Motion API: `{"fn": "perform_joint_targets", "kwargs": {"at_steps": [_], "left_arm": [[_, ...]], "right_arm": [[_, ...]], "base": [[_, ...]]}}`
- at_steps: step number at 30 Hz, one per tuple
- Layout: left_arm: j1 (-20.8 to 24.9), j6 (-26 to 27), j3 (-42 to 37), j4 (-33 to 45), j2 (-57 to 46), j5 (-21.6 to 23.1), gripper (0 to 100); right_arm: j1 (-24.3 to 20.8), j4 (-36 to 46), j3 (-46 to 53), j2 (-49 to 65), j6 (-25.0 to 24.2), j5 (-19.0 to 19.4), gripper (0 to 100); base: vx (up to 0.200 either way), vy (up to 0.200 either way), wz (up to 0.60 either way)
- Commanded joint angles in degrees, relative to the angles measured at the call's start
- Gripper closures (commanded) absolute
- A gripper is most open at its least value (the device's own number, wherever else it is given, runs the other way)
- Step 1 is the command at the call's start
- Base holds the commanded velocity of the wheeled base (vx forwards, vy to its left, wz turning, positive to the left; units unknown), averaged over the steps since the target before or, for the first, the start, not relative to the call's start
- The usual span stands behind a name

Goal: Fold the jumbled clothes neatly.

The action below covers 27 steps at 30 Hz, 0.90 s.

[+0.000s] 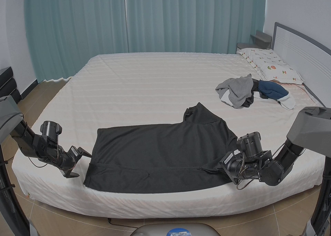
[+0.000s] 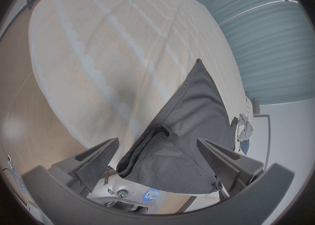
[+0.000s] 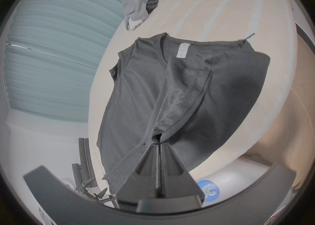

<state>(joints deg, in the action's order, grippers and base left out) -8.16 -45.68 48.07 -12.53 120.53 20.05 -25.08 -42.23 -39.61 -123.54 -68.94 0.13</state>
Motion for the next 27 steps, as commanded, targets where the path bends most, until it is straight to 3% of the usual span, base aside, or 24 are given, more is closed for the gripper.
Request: {"fn": "perform_joint_targets", "kwargs": {"at_steps": [1, 11, 19, 20, 27], "left_arm": [[0.0, 0.0, 0.0, 0.0, 0.0, 0.0, 0], [0.0, 0.0, 0.0, 0.0, 0.0, 0.0, 0], [0.0, 0.0, 0.0, 0.0, 0.0, 0.0, 0], [0.0, 0.0, 0.0, 0.0, 0.0, 0.0, 0], [0.0, 0.0, 0.0, 0.0, 0.0, 0.0, 0]], "right_arm": [[-1.0, 0.6, 0.0, 2.0, 0.0, -0.5, 100], [-5.4, 6.3, 0.1, 5.1, -0.1, -1.8, 100], [-6.5, 7.6, 1.4, 5.1, -0.1, -2.2, 100], [-6.5, 7.6, 1.7, 4.8, 0.0, -2.1, 0], [-4.9, 6.7, 3.5, 6.0, 2.0, -1.5, 0]], "base": [[0.000, 0.000, 0.00], [0.000, 0.000, 0.00], [0.000, 0.000, 0.00], [0.000, 0.000, 0.00], [0.000, 0.000, 0.00]]}}
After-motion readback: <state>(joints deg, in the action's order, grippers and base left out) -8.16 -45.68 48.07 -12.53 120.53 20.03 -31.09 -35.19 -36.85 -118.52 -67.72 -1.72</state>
